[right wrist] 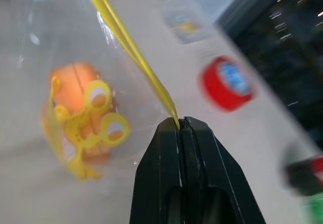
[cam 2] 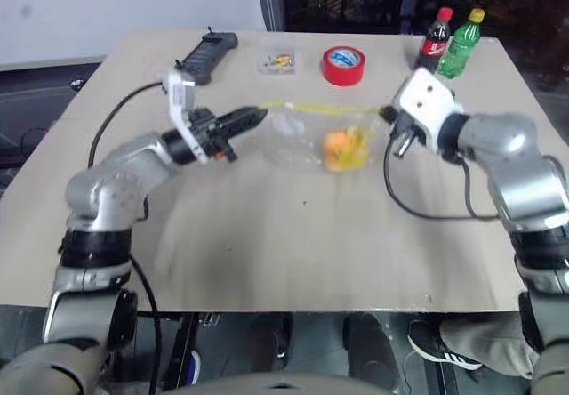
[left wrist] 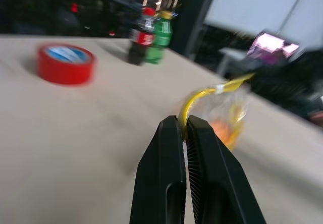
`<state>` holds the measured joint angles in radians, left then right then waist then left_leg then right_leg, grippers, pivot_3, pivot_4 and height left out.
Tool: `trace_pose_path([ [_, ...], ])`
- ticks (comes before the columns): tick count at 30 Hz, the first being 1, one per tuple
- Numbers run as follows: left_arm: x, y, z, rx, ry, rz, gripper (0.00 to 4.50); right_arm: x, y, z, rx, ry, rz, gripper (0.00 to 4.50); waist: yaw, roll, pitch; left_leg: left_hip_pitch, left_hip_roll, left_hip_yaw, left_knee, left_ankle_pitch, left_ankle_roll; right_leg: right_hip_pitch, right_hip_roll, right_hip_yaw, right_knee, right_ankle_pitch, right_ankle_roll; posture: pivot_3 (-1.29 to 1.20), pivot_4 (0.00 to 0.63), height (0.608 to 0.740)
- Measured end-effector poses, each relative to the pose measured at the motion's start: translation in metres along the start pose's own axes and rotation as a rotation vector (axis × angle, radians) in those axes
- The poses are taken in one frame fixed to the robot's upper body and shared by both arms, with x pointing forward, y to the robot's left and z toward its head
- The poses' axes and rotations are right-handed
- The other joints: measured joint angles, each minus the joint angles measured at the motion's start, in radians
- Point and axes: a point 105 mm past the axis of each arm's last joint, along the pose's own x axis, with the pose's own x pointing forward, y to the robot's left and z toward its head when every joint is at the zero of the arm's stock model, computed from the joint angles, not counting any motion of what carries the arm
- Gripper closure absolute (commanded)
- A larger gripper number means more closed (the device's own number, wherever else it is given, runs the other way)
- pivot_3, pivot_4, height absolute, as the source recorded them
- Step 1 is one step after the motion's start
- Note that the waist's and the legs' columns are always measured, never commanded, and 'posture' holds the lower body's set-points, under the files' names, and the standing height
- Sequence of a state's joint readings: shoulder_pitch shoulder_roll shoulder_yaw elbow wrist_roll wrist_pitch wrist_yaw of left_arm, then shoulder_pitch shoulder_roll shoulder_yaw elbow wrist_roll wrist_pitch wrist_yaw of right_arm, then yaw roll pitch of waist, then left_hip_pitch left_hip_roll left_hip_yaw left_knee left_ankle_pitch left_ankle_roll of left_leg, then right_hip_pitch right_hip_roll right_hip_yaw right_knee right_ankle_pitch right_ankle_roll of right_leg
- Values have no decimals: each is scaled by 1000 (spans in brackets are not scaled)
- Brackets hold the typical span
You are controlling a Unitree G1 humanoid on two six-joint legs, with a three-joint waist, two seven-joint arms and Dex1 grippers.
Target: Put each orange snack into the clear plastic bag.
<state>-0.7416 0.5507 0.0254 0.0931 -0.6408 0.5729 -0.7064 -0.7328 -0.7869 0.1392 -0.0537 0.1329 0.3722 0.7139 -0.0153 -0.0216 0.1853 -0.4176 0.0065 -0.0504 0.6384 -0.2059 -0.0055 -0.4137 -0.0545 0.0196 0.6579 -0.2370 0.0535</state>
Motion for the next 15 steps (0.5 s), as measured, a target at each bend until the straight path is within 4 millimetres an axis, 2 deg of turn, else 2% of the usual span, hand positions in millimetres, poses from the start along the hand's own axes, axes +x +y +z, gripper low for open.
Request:
trace_pose_path([
  [3, 2, 4, 7, 195, 2, 10, 4500, 2, -7, 4, -63, -35, -40, 4480, -1, 0, 0, -1, 0, 2, -3, 0, 0, -3, -1, 1, -1, 0, 0, 0, 150, 719],
  [5, -3, 2, 6, 315, 2, 20, 4500, -1, -3, 9, -105, -62, -49, 4480, -1, 0, 0, -1, 0, 2, -6, 1, -1, -3, -1, 2, -3, 0, 0, 0, 150, 719],
  [7, -14, -7, -10, 416, 25, 15, 4500, -7, 12, 2, -121, -64, -40, 4480, 1, 0, 0, -2, 1, 3, -7, 0, -1, -3, -1, 2, -5, 0, 0, 0, 150, 719],
  [10, -22, -19, -38, 464, 83, 1, 4500, -11, 36, -16, -126, -14, -14, 4480, 4, 1, 0, -5, 0, 3, -3, -2, 2, -5, -4, 0, -3, 0, 0, 0, 150, 719],
  [13, -37, -35, -79, 525, 174, 10, 4500, -14, 79, -53, -131, 86, 38, 3738, 5, 0, -1, 0, -1, 4, -2, -3, 4, 0, -5, 0, -1, 0, 0, 0, 150, 719],
  [15, -47, -40, -103, 522, 242, 24, 4500, -20, 107, -84, -120, 182, 80, 2838, 7, 0, 0, 1, -2, 4, -1, -2, 4, 0, -5, 0, 0, 0, 0, 0, 150, 719],
])
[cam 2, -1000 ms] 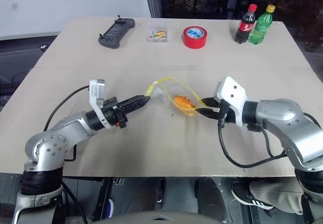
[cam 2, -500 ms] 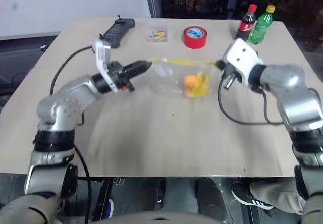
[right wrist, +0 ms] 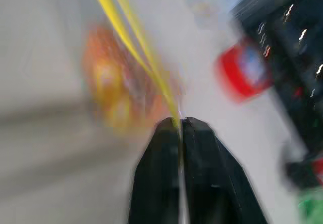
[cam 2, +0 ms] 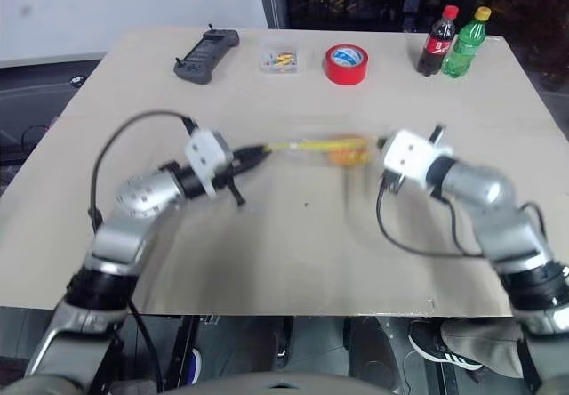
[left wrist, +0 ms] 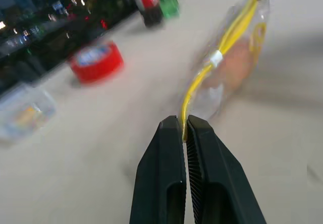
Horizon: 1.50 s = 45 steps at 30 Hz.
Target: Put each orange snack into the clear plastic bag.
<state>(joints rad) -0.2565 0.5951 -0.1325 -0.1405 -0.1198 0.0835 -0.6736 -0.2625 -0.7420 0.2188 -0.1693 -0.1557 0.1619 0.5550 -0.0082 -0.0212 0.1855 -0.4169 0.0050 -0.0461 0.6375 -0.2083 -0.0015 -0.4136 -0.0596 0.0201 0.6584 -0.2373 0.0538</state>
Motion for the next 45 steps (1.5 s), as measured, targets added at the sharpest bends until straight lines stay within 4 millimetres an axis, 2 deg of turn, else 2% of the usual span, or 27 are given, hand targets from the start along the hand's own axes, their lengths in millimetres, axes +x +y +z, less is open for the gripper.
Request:
trace_pose_path([
  [1, -2, -4, -5, 0, 19, 0, 4500, -1, 11, -8, -7, 28, 16, 2338, 0, 0, 0, 0, 0, 0, 2, 0, 0, 0, 0, 0, 2, 0, 0, 0, 150, 719],
  [3, -2, -4, -3, 29, 24, 10, 4500, -4, 11, -10, -41, 39, -6, 1348, -2, 1, 0, 2, 2, 0, 7, 0, 0, 2, 2, 0, 4, -1, -1, 0, 150, 719],
  [4, -2, -4, 3, 55, 13, 15, 4500, -7, 10, -9, -57, 42, -13, 1036, -3, 0, 0, 3, 3, 0, 8, 0, 0, 3, 3, 0, 4, -3, 1, 0, 150, 719],
  [7, -3, -3, 11, 110, 7, 17, 4500, -26, 16, 2, -7, 7, 21, 1036, -2, 1, -1, 2, 3, -1, 8, 0, 0, 3, 3, 0, 4, -1, 4, 0, 150, 719],
  [8, -4, -2, 9, 120, 24, 20, 4500, -32, 16, 21, 10, -54, 49, 1036, -5, 1, 0, 1, 3, -1, 8, 0, 0, 3, 4, 0, 4, 0, 2, 0, 150, 719],
  [9, -4, -2, 9, 120, 24, 19, 4500, -33, 15, 27, 10, -75, 51, 1036, -9, 1, 0, 2, 4, 0, 8, 0, 0, 2, 4, 1, 4, 0, 1, 0, 150, 719],
  [10, -4, -2, 9, 123, 26, 16, 4500, -34, 9, 49, 21, -146, 59, 1036, -13, 1, 0, 2, 4, 0, 8, 0, 0, 3, 5, 1, 4, 0, 1, 0, 150, 719],
  [12, -3, -3, 10, 131, 26, 10, 4500, -33, 2, 81, -8, -249, 65, 1036, -14, 1, 0, 3, 5, 0, 8, 0, 0, 3, 6, 1, 4, 0, 2, 0, 150, 719],
  [15, -3, -3, 12, 139, 22, -1, 4500, -19, 3, 110, -68, -330, 79, 1036, -9, 0, -1, 3, 5, -1, 8, 0, 0, 3, 6, 0, 4, -1, 4, 0, 150, 719],
  [16, -1, -4, 13, 147, 20, -8, 4500, -5, 8, 120, -90, -349, 98, 1036, -10, 0, -1, 2, 5, -1, 8, 0, 0, 3, 6, 0, 4, 0, 2, 0, 150, 719],
  [20, 1, -6, 16, 168, 11, -20, 4500, 27, 30, 131, -125, -347, 176, 1036, -2, 0, -1, 0, 3, -2, 9, 0, 0, 2, 5, -1, 3, 1, 1, 0, 150, 719],
  [22, 1, -6, 15, 171, 16, -22, 4500, 39, 32, 132, -142, -335, 186, 1036, -3, 0, -1, 0, 3, -2, 9, 0, 0, 2, 4, 0, 3, 1, 1, 0, 150, 719],
  [24, 1, -7, 15, 172, 18, -23, 4500, 43, 31, 131, -159, -323, 180, 1542, -3, 0, -1, 0, 3, -2, 9, 0, 0, 2, 4, -1, 3, 1, 1, 0, 150, 719],
  [26, 1, -7, 14, 171, 19, -24, 4500, 47, 30, 129, -174, -317, 178, 2290, -4, 0, -1, 0, 3, -2, 8, 0, 0, 2, 5, -1, 3, 1, 0, 0, 150, 719],
  [36, 0, -10, 14, 176, 21, -26, 4500, 55, 31, 133, -214, -338, 177, 2290, -6, 0, -1, 1, 3, -2, 8, 0, 0, 2, 5, -1, 4, 1, 1, 0, 150, 719],
  [39, -1, -10, 14, 176, 23, -26, 4500, 56, 32, 133, -214, -341, 180, 3168, -6, 0, -1, 1, 3, -2, 8, 0, 0, 2, 5, -1, 4, 1, 0, 0, 150, 719],
  [40, -1, -10, 14, 177, 23, -26, 4500, 56, 32, 134, -216, -341, 180, 3680, -6, 0, -1, 1, 3, -2, 8, 0, 0, 2, 5, -1, 4, 1, 0, 0, 150, 719],
  [41, -1, -10, 14, 178, 24, -26, 4500, 56, 32, 134, -220, -339, 181, 4381, -6, 0, -1, 1, 3, -2, 8, 0, 0, 2, 5, -1, 4, 1, 0, 0, 150, 719],
  [45, -1, -10, 14, 181, 26, -26, 4500, 56, 32, 133, -224, -336, 187, 4381, -6, 0, -1, 1, 3, -2, 8, 0, 0, 2, 5, -1, 4, 1, 0, 0, 150, 719],
])
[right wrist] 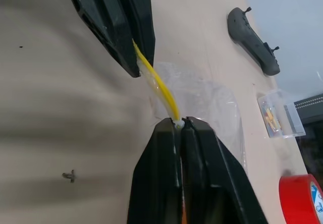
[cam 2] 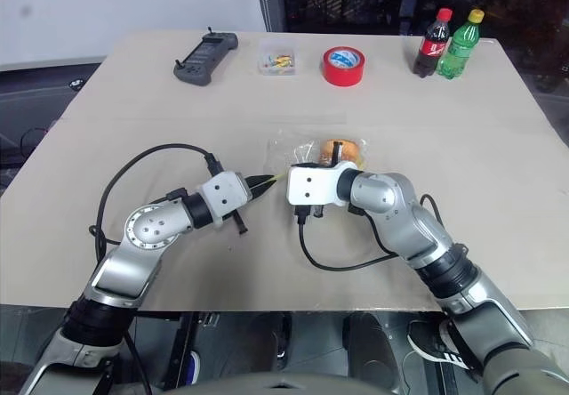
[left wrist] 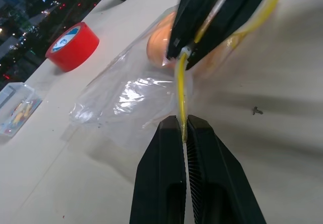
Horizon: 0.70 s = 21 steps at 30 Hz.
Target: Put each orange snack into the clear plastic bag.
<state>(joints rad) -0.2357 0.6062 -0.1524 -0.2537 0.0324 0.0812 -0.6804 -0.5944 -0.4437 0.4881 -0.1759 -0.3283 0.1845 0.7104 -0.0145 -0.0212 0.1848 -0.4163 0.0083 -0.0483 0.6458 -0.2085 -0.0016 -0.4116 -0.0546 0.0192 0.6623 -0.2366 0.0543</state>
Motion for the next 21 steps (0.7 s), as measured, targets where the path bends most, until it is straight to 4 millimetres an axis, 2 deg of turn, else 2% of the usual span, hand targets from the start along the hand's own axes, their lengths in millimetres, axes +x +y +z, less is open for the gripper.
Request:
trace_pose_path([
  [10, -1, 4, 3, -22, -23, 25, 4500, -4, -2, -4, 10, 23, -19, 4381, 2, 0, 0, 0, 0, 0, 0, 0, 0, 0, 0, 0, 0, 0, 0, 0, 150, 719],
  [13, -1, 9, -1, -43, -17, 39, 4500, -25, -1, -29, 33, 124, -60, 4381, 9, 0, 0, 0, -1, 0, 0, 0, 0, 0, -1, 0, 0, 0, 0, 0, 150, 719],
  [16, -1, 9, -6, -63, -7, 40, 4500, -55, 3, -59, 79, 261, -98, 4381, 6, 0, 0, 0, -1, 0, 0, 0, 0, 0, -1, 0, 0, 0, 0, 0, 150, 719],
  [21, 1, 13, -4, -78, -22, 46, 4500, -84, -9, -76, 95, 364, -168, 4381, -4, 0, 0, 1, 1, 1, 0, 0, 0, 0, 1, 0, 1, 0, 0, 0, 150, 719],
])
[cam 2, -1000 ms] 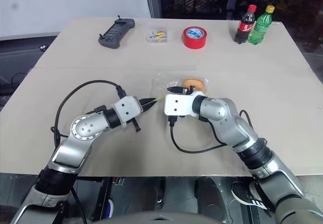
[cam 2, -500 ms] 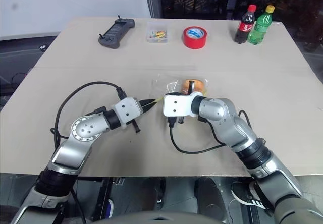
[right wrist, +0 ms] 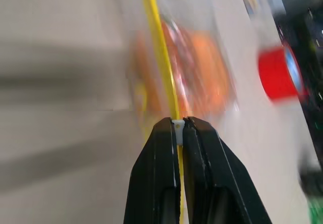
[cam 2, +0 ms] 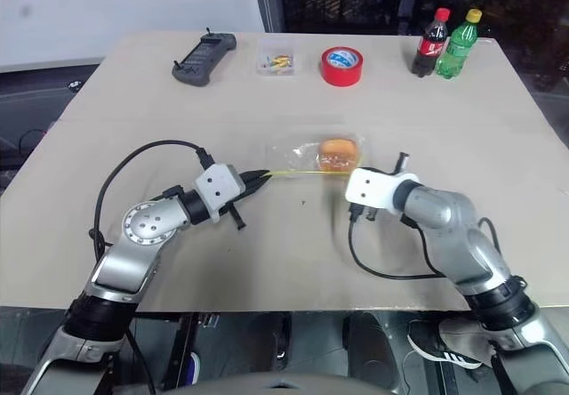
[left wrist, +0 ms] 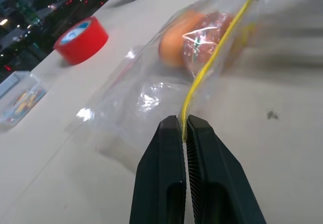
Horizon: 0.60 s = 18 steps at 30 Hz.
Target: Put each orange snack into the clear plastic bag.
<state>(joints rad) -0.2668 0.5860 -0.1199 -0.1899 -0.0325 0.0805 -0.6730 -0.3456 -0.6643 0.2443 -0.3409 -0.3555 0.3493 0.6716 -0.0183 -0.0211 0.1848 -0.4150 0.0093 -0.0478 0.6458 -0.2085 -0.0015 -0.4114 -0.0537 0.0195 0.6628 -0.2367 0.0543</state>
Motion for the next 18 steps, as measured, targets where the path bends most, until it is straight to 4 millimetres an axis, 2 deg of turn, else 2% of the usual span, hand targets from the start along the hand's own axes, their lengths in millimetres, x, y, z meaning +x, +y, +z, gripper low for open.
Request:
trace_pose_path([
  [5, 9, 8, 1, -36, -19, 20, 4500, 0, -18, -9, 10, 34, -68, 4381, 4, 0, 0, -1, -1, 0, 1, 0, 0, 0, -1, 0, 0, 0, 0, 0, 150, 719],
  [8, 23, 25, 10, -87, -55, 51, 4500, 6, -43, -11, -2, 52, -131, 4381, 5, 0, 0, -2, -1, 0, 2, 0, 0, 0, -1, 0, 0, 0, 0, 0, 150, 719],
  [13, 52, 79, 33, -82, -100, 119, 4500, 13, -111, -1, -69, 30, -293, 4381, 5, 0, 0, -2, -2, 0, 2, 0, 0, 0, 0, -1, 0, 0, 0, 0, 150, 719],
  [15, 69, 111, 46, -65, -118, 172, 4500, 17, -143, 5, -109, 11, -359, 4381, 5, -1, 1, -3, -2, 0, 3, 0, 0, -1, -1, -1, -1, 1, 1, 0, 150, 719],
  [18, 72, 126, 60, -6, -161, 199, 4500, 12, -155, 7, -152, -6, -391, 4381, 2, -1, 1, -3, -2, 2, 1, -2, 2, -1, -2, 0, -3, 0, 1, 0, 150, 719],
])
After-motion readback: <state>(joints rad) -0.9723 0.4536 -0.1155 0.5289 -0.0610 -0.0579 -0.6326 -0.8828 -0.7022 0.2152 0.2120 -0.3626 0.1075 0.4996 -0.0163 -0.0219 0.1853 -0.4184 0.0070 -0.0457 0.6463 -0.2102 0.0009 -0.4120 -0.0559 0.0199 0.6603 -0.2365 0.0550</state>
